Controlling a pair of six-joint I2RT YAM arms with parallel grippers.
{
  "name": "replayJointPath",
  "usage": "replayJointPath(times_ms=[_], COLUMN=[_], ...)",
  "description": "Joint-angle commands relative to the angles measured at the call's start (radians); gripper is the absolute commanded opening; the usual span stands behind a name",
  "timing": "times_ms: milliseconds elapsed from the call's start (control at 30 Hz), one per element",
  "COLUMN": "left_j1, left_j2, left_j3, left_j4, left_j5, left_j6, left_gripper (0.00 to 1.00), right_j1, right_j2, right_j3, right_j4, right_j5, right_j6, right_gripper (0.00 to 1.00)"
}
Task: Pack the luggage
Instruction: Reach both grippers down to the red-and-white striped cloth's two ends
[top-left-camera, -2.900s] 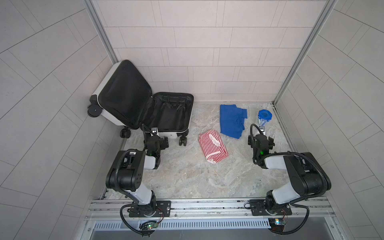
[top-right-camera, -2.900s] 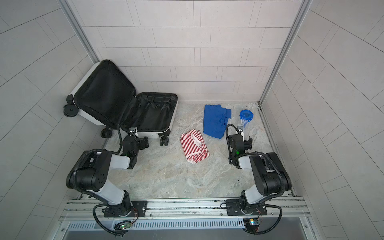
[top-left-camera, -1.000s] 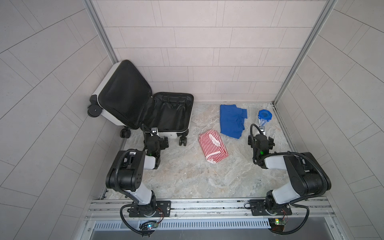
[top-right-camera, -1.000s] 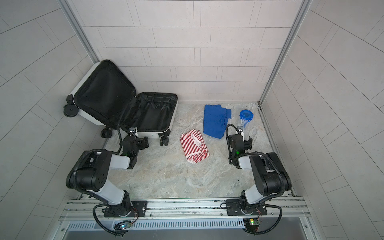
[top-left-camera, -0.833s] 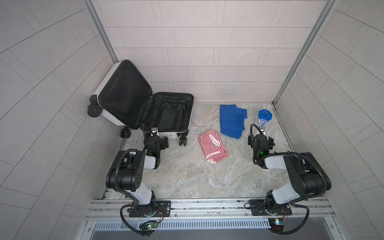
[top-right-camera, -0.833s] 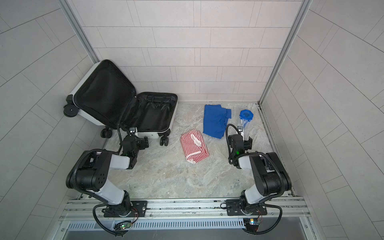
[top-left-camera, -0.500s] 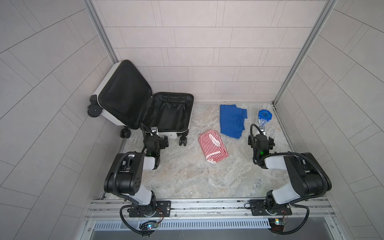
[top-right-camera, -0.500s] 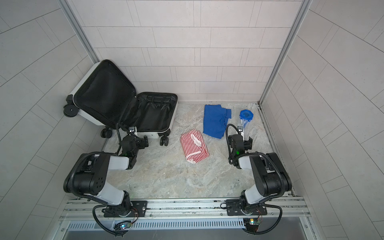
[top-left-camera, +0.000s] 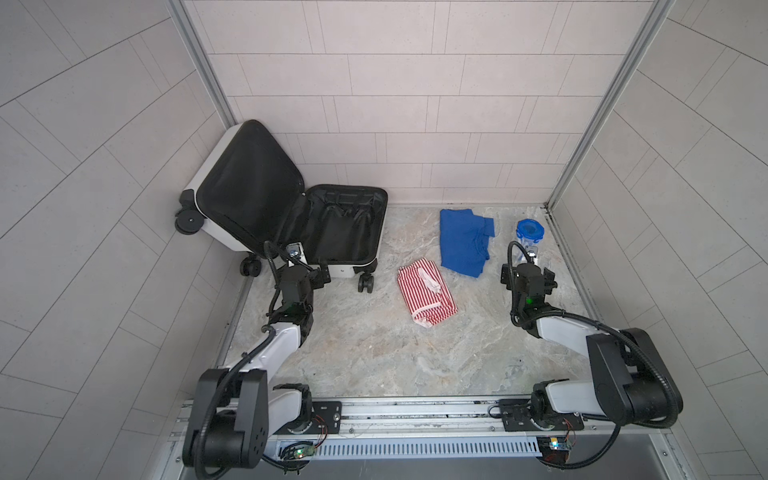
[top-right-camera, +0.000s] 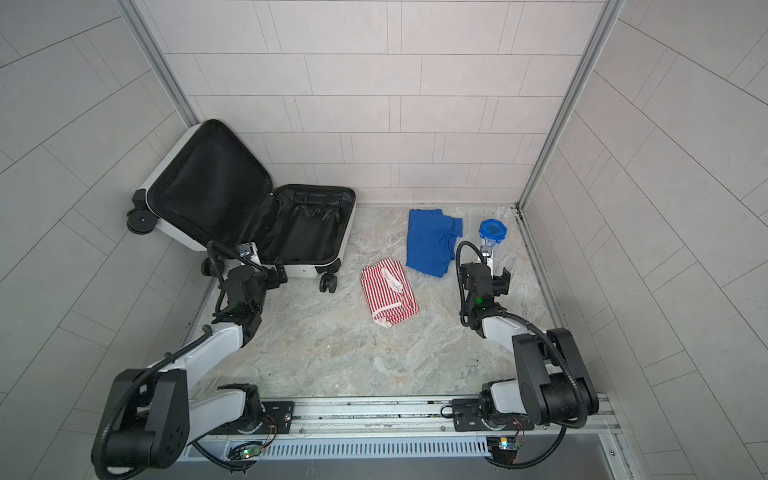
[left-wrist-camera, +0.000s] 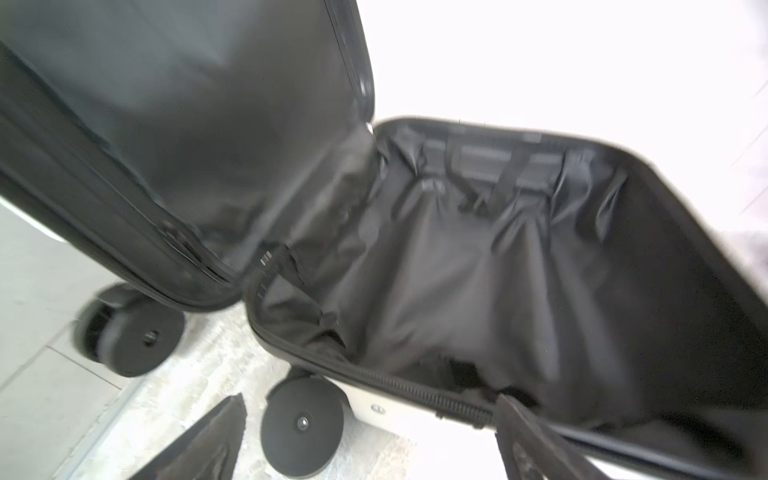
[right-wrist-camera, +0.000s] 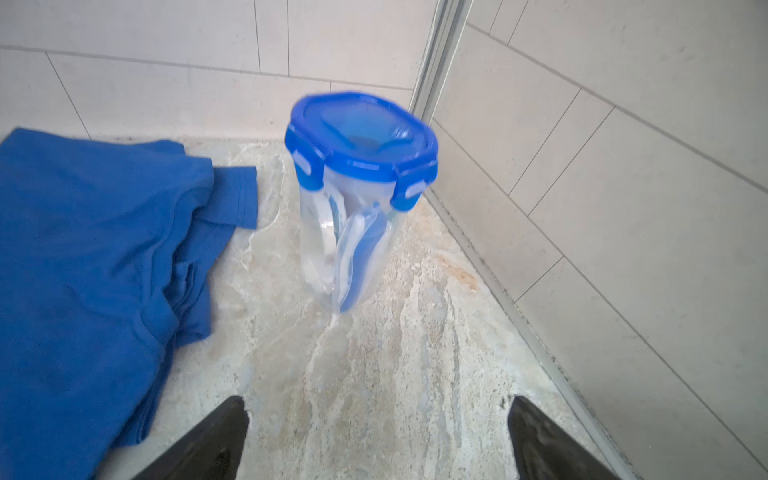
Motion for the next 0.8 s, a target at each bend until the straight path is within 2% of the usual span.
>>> replayJointPath(times_ms=[0,233,367,500,567,667,733,767], left_j1=[-0.001,0.003,0.004,0.014,0.025,0.027,0.026,0.025], left_j2=[-0.097,-0.295,-0.418,-0.452,-0.434,-0.386,-0.367,-0.331], left_j3=[0.093,0.25,0.297,0.356,0.39,0.441,0.459,0.459], left_j4=[-0.206,-0.534,-0.641,-0.772,-0.808,-0.856,-0.878,-0.877], left_j5=[-0.07,-0.106,-0.001,0.076,0.19,0.327,0.413,0.461], left_j6=[-0.105,-0.305,-0.366,-0.437,-0.451,-0.467,-0.493,-0.506], left_gripper=[1.0,1.0,1.0,1.0,0.99,0.9,0.83,0.83], right_j1=[0.004,-0.005,-0.012,-0.056,-0.075,-0.073,-0.04,-0.018], right_j2=[-0.068,-0.198,-0.2,-0.208,-0.204,-0.165,-0.123,-0.1], right_j3=[0.073,0.291,0.437,0.473,0.472,0.481,0.488,0.495], right_j4=[-0.182,-0.669,-0.919,-1.003,-1.011,-1.006,-1.012,-1.024], right_j5=[0.019,0.015,-0.086,-0.29,-0.398,-0.626,-0.703,-0.716], right_j6=[0.08,0.347,0.355,0.401,0.442,0.451,0.457,0.457], right_gripper=[1.0,0.99,0.99,1.0,0.96,0.87,0.86,0.86])
